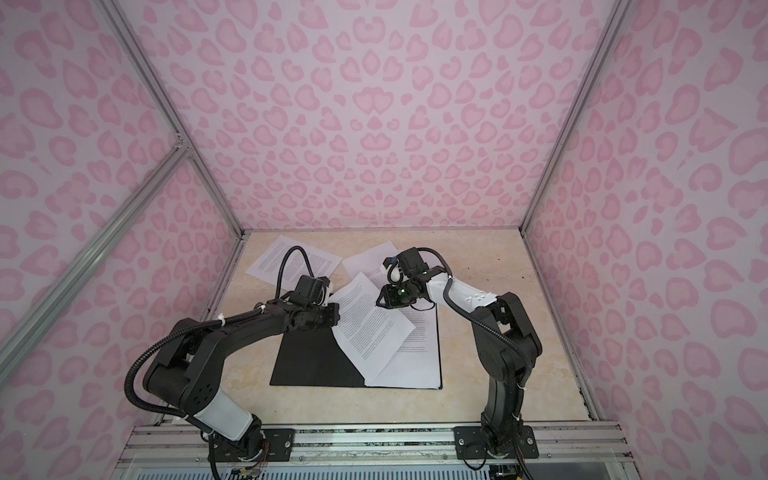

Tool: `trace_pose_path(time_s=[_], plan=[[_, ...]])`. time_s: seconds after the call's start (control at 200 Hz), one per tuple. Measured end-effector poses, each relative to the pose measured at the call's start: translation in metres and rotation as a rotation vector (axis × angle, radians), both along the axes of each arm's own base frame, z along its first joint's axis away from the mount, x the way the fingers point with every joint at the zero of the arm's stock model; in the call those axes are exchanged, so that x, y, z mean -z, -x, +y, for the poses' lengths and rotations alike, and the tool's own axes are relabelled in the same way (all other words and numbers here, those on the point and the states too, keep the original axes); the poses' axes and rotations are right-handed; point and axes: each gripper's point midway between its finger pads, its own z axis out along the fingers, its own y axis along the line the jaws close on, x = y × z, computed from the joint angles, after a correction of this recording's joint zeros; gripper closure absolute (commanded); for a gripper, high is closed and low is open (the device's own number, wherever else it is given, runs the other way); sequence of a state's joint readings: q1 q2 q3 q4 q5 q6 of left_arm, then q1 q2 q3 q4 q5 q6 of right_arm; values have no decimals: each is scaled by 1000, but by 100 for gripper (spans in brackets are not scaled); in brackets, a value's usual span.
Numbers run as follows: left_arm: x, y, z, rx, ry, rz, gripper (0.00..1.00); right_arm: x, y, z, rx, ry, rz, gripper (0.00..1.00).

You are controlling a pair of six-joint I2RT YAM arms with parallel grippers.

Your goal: Put the files into the folder

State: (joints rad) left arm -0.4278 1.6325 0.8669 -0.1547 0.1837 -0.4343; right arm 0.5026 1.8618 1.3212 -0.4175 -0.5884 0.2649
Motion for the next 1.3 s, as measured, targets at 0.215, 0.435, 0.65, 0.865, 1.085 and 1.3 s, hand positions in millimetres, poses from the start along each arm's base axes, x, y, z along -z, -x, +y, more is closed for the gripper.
trace_pose_path(time_s=[0.215, 0.435, 0.65, 0.865, 1.085, 1.3], plan=[[-1, 0, 0, 1, 2, -3, 97, 8, 7, -3, -2, 16, 35, 91], [-11, -1, -2, 4, 20, -32, 96, 4, 22, -8, 1, 14, 47, 100], [-20, 3, -5, 15, 51, -49, 81, -23, 31, -14, 29, -13, -5, 100], [-46, 10, -5, 15, 106, -117, 3, -35, 31, -56, 163, 17, -60, 100], [-77, 22, 5, -13, 138, -218, 3, -15, 35, -135, 401, 123, -59, 100], [-99, 27, 9, -20, 159, -298, 3, 21, 62, -173, 523, 216, -9, 100]])
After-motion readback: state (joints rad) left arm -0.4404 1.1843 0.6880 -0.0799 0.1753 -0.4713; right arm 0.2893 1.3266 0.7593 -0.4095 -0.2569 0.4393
